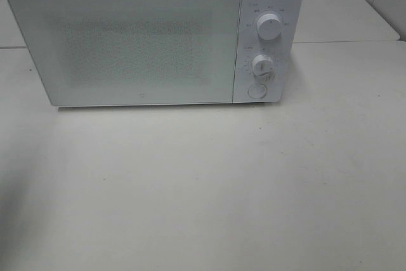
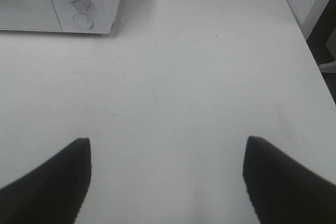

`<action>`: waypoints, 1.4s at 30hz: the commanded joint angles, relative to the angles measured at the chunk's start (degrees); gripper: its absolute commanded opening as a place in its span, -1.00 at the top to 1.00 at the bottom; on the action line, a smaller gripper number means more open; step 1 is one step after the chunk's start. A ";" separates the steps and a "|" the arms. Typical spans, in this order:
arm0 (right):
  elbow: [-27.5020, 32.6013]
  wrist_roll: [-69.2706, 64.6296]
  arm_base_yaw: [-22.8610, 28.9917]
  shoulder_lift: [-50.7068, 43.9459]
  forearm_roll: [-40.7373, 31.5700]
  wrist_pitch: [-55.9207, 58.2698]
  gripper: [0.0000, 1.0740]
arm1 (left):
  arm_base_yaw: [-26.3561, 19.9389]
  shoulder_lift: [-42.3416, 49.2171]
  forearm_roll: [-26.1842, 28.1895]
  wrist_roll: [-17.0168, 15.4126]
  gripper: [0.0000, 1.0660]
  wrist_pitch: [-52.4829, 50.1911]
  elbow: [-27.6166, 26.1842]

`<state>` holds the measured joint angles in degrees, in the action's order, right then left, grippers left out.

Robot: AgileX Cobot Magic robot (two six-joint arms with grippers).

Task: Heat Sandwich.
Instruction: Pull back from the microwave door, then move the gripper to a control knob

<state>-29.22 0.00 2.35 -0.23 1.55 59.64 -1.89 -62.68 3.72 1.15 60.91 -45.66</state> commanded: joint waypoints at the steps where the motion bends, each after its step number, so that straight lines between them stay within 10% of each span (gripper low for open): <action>1: 0.23 0.00 -0.34 -1.49 0.29 -0.40 -0.42 | -0.29 6.59 0.46 -0.06 -0.91 0.17 2.29; 26: 0.23 0.00 -0.34 -1.49 0.29 -0.40 -0.42 | -0.29 49.90 0.34 2.58 -0.91 -1.32 17.36; 42: 0.23 0.00 -0.34 -1.49 0.29 -0.40 -0.42 | -0.29 63.20 0.34 2.12 -0.90 -1.32 17.25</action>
<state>-29.22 0.00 2.35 -0.23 1.55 59.64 -2.23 -0.69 4.01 3.61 59.64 -28.53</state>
